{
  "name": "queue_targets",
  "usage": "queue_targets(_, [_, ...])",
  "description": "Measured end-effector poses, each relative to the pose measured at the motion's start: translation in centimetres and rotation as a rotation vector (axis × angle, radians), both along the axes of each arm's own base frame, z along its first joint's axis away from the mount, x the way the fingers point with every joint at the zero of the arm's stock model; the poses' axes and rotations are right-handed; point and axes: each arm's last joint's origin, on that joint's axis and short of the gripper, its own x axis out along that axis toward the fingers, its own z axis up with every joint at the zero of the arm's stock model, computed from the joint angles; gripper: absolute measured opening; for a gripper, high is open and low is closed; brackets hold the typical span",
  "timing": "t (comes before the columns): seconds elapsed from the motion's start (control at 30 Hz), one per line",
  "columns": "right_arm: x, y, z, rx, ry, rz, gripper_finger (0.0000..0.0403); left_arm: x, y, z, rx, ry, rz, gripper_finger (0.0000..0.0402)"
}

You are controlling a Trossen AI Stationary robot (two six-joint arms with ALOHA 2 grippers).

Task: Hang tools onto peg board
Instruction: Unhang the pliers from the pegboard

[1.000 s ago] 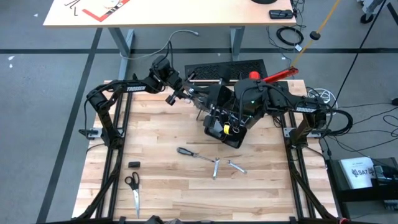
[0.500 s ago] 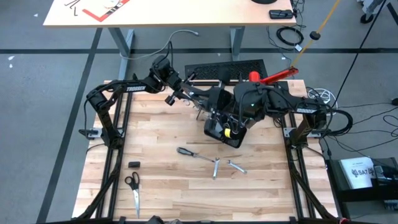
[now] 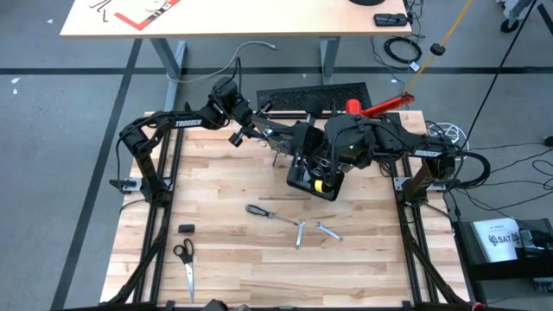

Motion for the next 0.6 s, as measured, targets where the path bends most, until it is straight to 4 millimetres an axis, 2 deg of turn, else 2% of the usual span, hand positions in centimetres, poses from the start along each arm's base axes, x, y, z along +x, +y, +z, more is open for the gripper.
queue_targets(0.3, [-0.1, 0.0, -0.2, 0.049, 0.001, -0.025, 0.0013, 0.0, 0.0, 0.0, -0.009, 0.01, 0.0, 0.008])
queue_targets(0.6, [-0.2, 1.0, 0.3, -0.004, -0.078, -0.202, 0.0013, 0.0, 0.0, -0.1, -0.019, 0.021, 0.001, 0.008])
